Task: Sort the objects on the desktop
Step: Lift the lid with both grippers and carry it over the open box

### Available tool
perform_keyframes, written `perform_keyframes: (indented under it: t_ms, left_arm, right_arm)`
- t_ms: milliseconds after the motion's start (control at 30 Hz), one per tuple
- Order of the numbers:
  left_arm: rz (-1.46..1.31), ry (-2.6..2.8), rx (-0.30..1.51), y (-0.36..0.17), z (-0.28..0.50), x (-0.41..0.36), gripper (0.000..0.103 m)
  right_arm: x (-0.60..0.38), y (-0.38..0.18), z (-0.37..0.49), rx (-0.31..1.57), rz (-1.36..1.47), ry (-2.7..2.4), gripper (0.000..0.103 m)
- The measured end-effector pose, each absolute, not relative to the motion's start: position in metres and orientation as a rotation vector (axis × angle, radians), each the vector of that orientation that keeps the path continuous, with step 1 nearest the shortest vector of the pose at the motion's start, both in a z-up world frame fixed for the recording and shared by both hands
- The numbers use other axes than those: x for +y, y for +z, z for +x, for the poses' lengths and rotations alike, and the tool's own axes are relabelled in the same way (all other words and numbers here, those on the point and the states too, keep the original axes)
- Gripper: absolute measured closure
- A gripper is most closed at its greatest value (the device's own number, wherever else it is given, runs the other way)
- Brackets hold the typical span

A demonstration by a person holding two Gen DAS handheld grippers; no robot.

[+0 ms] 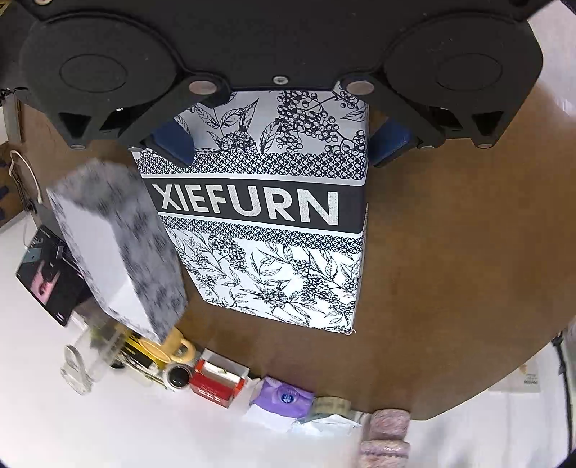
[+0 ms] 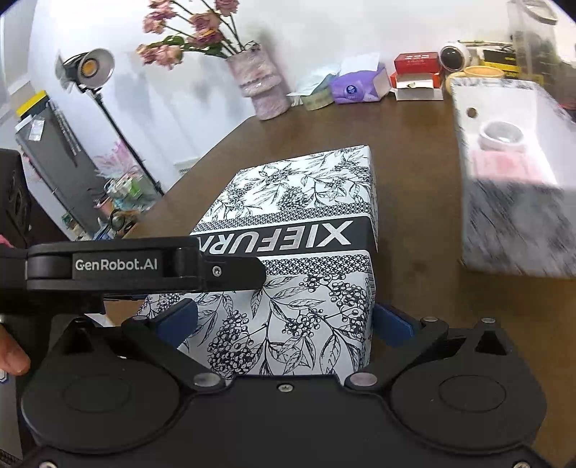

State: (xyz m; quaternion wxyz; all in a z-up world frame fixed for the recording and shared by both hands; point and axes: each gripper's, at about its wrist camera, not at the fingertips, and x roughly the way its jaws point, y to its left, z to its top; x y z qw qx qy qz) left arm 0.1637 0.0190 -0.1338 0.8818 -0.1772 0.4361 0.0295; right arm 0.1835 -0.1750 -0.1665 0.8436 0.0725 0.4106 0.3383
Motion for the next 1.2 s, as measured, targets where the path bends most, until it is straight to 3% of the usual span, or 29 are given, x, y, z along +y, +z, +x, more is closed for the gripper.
perform_keyframes:
  t_ms: [533,1200]
  left_arm:
    - [-0.376,0.036,0.871,-0.126,0.029,-0.076,0.0]
    - [-0.295,-0.162,0.819,-0.106,0.037,-0.159,0.0]
  right_arm:
    - [-0.278,-0.149,0.038,0.805,0.141,0.685,0.0]
    - [-0.365,-0.128,0.022,0.694,0.184,0.514,0.0]
